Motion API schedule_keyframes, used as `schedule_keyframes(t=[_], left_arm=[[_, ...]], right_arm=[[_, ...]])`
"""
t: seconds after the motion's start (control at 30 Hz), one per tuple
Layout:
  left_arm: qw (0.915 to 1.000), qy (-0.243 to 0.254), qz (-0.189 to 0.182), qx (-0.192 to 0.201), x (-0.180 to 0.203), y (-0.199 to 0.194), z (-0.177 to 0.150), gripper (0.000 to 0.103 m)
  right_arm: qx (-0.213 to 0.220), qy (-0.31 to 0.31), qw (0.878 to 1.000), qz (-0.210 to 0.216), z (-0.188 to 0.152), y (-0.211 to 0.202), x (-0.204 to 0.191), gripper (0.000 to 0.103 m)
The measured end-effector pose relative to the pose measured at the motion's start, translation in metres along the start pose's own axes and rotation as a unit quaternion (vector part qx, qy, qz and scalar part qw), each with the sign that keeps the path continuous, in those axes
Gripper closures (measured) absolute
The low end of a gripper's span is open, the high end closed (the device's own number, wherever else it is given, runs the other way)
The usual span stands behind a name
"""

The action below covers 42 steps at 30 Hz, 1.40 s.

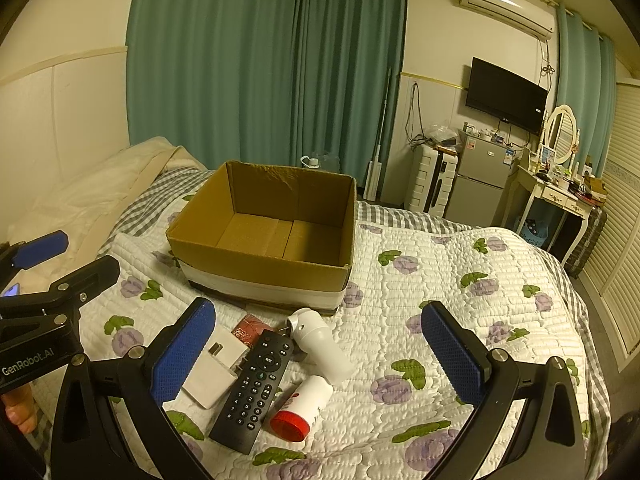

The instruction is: Organize rigid objects

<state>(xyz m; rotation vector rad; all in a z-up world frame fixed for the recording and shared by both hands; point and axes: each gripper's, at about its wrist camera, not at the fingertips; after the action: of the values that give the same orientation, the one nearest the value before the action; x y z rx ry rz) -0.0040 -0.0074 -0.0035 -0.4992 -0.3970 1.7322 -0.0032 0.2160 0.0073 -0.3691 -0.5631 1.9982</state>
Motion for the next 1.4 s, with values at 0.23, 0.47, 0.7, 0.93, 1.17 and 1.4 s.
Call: schedule_keyframes(t=[0.23, 0.47, 0.7, 0.93, 1.17, 1.4], left_arm=[[1.0, 0.0, 0.001, 0.0, 0.0, 0.0, 0.0, 0.02], [1.0, -0.001, 0.0, 0.0, 0.0, 0.0, 0.0, 0.02], [1.0, -0.001, 0.001, 0.0, 0.0, 0.0, 0.0, 0.02], [1.0, -0.001, 0.001, 0.0, 0.0, 0.0, 0.0, 0.02], [1.0, -0.004, 0.004, 0.002, -0.003, 0.0, 0.001, 0.02], [0.9997, -0.011, 0.01, 0.017, -0.007, -0.012, 0.008, 0.02]], right_arm=[[0.0, -0.001, 1.0, 0.0, 0.0, 0.0, 0.0, 0.0], [-0.001, -0.001, 1.0, 0.0, 0.0, 0.0, -0.001, 0.0], [-0.001, -0.001, 1.0, 0.0, 0.001, 0.0, -0.001, 0.0], [-0.001, -0.002, 1.0, -0.001, 0.0, 0.0, -0.001, 0.0], [0.0, -0.005, 1.0, 0.001, 0.0, -0.003, -0.003, 0.0], [0.012, -0.008, 1.0, 0.009, 0.006, -0.018, -0.003, 0.0]])
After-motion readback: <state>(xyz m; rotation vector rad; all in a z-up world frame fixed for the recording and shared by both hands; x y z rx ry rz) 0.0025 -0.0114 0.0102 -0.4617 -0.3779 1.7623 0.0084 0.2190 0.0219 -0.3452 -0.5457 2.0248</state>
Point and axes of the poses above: each gripper's, at about its wrist camera, not at the fingertips, and y roughly the way its jaws point, x to its right, z to its top, and after that the axes turned 11 degrees about z, right-handed
